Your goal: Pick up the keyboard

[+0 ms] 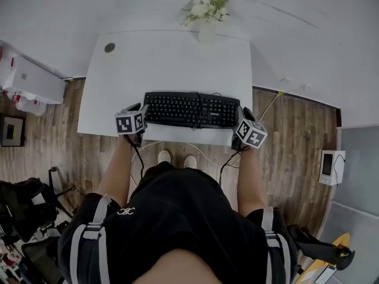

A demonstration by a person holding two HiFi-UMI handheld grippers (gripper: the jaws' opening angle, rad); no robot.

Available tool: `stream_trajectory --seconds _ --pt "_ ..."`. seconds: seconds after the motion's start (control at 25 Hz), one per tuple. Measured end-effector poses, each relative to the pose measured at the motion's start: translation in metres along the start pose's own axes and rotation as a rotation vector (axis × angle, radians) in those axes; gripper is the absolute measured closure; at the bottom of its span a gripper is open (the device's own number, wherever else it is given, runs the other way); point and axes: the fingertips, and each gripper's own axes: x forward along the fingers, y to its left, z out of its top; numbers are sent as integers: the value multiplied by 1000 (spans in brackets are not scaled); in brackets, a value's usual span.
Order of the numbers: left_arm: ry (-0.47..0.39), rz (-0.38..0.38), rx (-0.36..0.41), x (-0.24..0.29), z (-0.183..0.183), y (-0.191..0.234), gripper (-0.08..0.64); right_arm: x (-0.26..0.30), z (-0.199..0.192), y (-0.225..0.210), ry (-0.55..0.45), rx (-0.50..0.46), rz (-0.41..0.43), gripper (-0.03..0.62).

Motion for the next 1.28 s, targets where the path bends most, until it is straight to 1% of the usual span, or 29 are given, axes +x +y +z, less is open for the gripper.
stream_trajectory --seconds 0.12,0.28,0.4,0.52,0.64,0.68,0.76,0.84,0.88,0.92,1.0,1.04,1.08,1.12,1.2,1.28 --pt "49 -14 2 13 -16 6 419 8 -20 -13 65 -18 -16 476" --pt "97 -23 -27 24 -32 12 410 17 -43 -21 143 -68 -20 468" --pt "124 -44 -39 31 -43 11 402 24 -54 -28 186 -71 -34 463" --pt "127 -63 -49 36 -48 13 396 28 -58 -30 208 -55 -33 450" --pt "116 -110 -103 41 -51 17 378 30 -59 -28 218 -5 2 445" --pt "110 -134 -132 41 -51 19 361 31 -60 -28 224 31 19 443" --pt "100 -181 -178 40 -51 20 360 32 -63 -28 236 118 52 443" --pt "99 -205 -186 39 -51 21 365 33 -64 -27 241 192 81 450" --pt "102 -209 -191 40 -51 21 367 33 -65 -25 242 214 89 463" --pt "109 -211 -205 41 -50 22 367 34 -65 -24 242 227 93 479" --pt "134 -228 -249 43 -50 21 374 33 -67 -23 247 226 91 479" --pt "151 -249 -269 43 -51 19 379 33 -68 -23 251 226 92 479" --pt "168 -272 -286 43 -52 16 415 32 -68 -23 256 231 97 479" --pt "179 -290 -301 43 -54 14 428 31 -69 -22 261 242 106 479" --pt "184 -306 -312 42 -55 14 430 31 -69 -21 272 260 128 480" --pt "181 -314 -312 42 -55 15 430 31 -68 -20 277 250 138 483"
